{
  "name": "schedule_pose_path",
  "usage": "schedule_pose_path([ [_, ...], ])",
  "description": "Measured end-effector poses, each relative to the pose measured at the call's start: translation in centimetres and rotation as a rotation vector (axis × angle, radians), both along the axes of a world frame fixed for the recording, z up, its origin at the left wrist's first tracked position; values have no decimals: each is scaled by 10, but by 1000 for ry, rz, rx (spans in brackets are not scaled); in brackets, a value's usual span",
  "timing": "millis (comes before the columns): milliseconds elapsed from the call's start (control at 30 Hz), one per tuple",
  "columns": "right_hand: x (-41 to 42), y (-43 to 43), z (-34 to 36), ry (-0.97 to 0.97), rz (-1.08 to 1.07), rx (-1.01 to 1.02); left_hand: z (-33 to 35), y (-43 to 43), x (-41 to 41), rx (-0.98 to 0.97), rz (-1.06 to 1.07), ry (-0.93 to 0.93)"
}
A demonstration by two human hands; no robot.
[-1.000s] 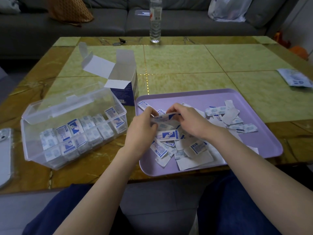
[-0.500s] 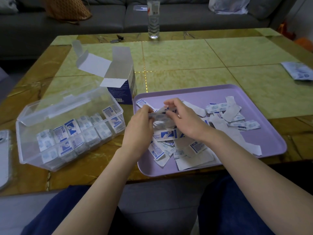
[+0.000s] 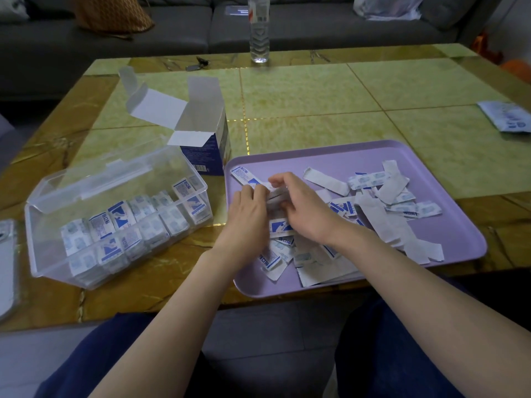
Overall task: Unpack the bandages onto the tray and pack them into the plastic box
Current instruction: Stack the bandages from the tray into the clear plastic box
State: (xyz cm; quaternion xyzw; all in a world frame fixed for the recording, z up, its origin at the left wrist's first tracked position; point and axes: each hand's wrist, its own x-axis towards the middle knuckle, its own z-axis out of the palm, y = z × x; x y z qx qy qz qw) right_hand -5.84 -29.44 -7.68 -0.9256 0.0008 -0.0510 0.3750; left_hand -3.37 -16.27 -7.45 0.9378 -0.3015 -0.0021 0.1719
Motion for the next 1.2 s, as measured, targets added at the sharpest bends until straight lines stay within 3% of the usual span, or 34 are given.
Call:
schedule_pose_path([
  [67,-1,3,-4,48,47,-23,-4,-1,0,6,-46,19],
  [233,-2,1,4,-20,-23,48,1,-1,-3,-284,-49,84],
  [400,-2,-5,9,-95,-120,8,1,7,3,-166,111,-66],
  [567,-1,-3,9,-132,-109,73,8,7,2,-326,134,21],
  [733,-1,-2,-1,16,-15,-33,3,5,1,-149,71,125],
  [833,-1,-2,2,-52,-56,-4,5,4,-1,-182,51,100],
  [967,-1,-3,0,6,-20,-73,-1,3,1,-7,43,27],
  [1100,-2,2,7,-160,-93,59,-3,1,1,-17,50,-9],
  [1200,-3,0,6,-157,-119,38,-5,2,0,52,52,-56],
])
